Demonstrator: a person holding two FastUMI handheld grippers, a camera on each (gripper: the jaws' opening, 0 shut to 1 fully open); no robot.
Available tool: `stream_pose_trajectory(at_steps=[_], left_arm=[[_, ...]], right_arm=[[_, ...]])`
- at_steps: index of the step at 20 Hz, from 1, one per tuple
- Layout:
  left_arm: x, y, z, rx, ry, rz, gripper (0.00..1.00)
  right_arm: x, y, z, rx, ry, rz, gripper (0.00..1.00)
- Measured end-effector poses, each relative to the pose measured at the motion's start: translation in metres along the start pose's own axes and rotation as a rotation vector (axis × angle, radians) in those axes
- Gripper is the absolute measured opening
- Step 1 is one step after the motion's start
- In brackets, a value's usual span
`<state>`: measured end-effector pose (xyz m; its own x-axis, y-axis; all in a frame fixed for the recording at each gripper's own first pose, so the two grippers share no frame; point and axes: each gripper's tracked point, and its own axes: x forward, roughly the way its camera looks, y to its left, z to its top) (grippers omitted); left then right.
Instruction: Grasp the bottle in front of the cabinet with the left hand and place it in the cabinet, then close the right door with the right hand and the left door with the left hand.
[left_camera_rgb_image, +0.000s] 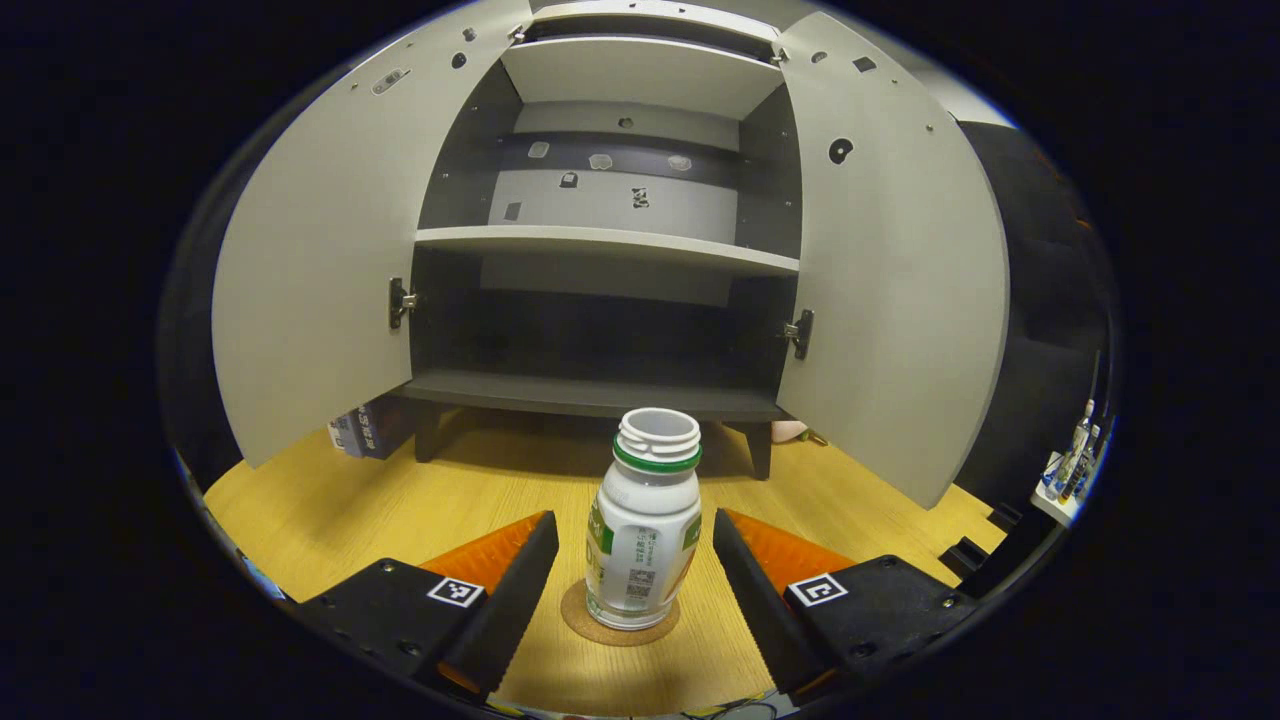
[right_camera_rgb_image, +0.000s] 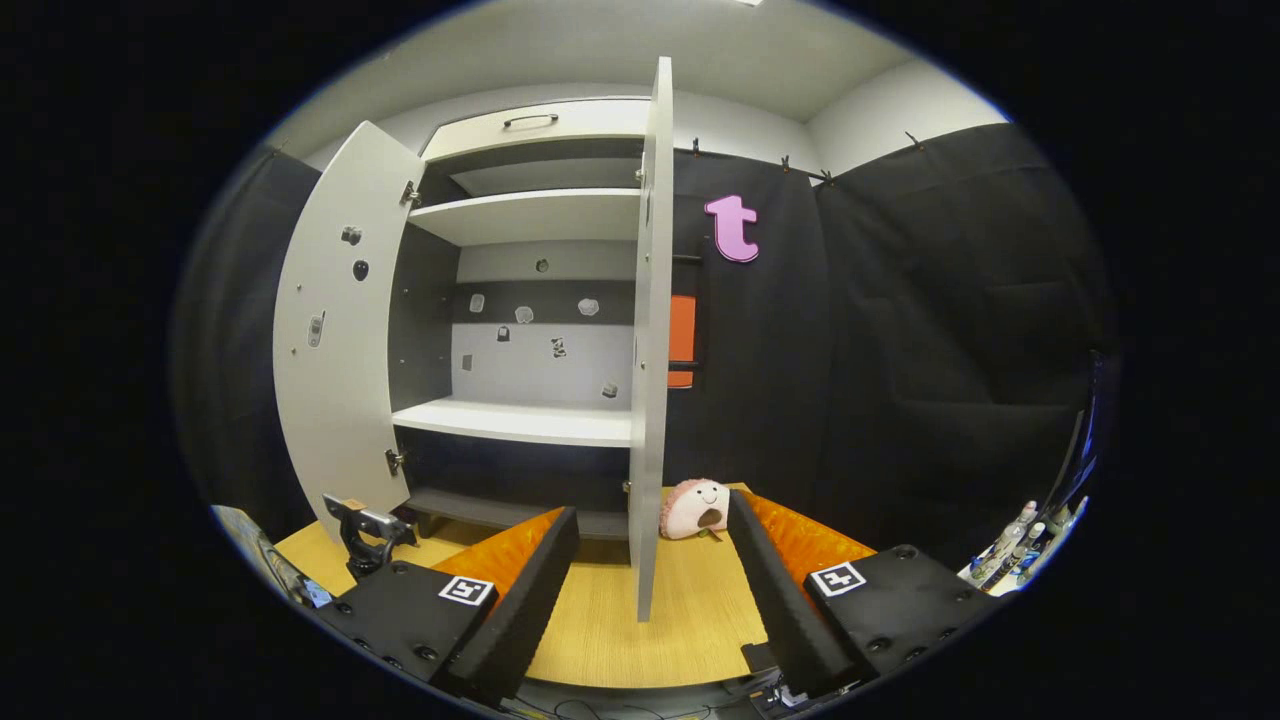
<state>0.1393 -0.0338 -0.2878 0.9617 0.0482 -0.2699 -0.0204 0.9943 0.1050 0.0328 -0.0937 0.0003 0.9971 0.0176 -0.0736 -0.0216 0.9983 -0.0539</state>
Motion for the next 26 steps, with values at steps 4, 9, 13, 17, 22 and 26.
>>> stream_pose_trajectory(at_steps=[4, 9, 13, 17, 22, 26], left_arm=[[0.020, -0.002, -0.008, 0.027, 0.010, 0.002, 0.96], [0.032, -0.005, -0.012, 0.029, 0.037, -0.009, 0.79], [0.028, -0.003, 0.003, 0.046, 0.047, -0.017, 0.77], [0.017, 0.003, 0.037, 0.063, 0.033, -0.021, 0.76], [-0.002, 0.016, 0.095, 0.044, -0.015, -0.005, 0.76], [-0.013, 0.028, 0.149, 0.056, -0.069, 0.009, 0.76]], right_arm=[[0.007, -0.011, -0.005, -0.005, 0.015, -0.041, 0.99], [0.016, -0.012, -0.009, 0.001, 0.027, -0.054, 0.99], [0.024, -0.008, -0.011, 0.021, 0.032, -0.048, 0.99], [0.033, -0.003, -0.017, 0.045, 0.037, -0.034, 0.99], [0.041, -0.004, -0.016, 0.050, 0.019, -0.025, 0.99], [0.047, -0.005, -0.014, 0.019, 0.002, -0.027, 0.99]])
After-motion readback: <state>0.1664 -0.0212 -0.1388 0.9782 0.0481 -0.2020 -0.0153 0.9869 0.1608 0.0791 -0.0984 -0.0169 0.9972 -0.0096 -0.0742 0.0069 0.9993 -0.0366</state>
